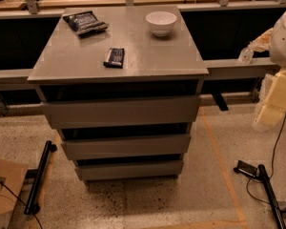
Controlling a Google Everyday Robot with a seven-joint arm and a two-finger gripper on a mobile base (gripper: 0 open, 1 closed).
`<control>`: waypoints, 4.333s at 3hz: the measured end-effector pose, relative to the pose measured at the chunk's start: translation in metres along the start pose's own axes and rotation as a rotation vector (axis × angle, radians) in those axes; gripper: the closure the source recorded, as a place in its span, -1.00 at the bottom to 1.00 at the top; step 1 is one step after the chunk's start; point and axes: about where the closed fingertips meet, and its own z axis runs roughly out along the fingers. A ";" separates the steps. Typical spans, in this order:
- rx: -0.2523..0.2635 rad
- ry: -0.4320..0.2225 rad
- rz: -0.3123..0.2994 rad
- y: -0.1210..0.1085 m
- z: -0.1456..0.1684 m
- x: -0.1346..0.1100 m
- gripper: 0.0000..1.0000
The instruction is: Open bottom drawer
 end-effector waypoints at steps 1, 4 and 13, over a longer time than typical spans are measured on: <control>0.000 0.000 0.000 0.000 0.000 0.000 -1.00; 0.005 -0.149 0.086 -0.012 0.045 0.008 -1.00; -0.368 -0.305 0.260 0.083 0.453 -0.066 -1.00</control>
Offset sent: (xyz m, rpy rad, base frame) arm 0.0255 -0.0105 -0.0399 0.0821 -0.0006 0.0041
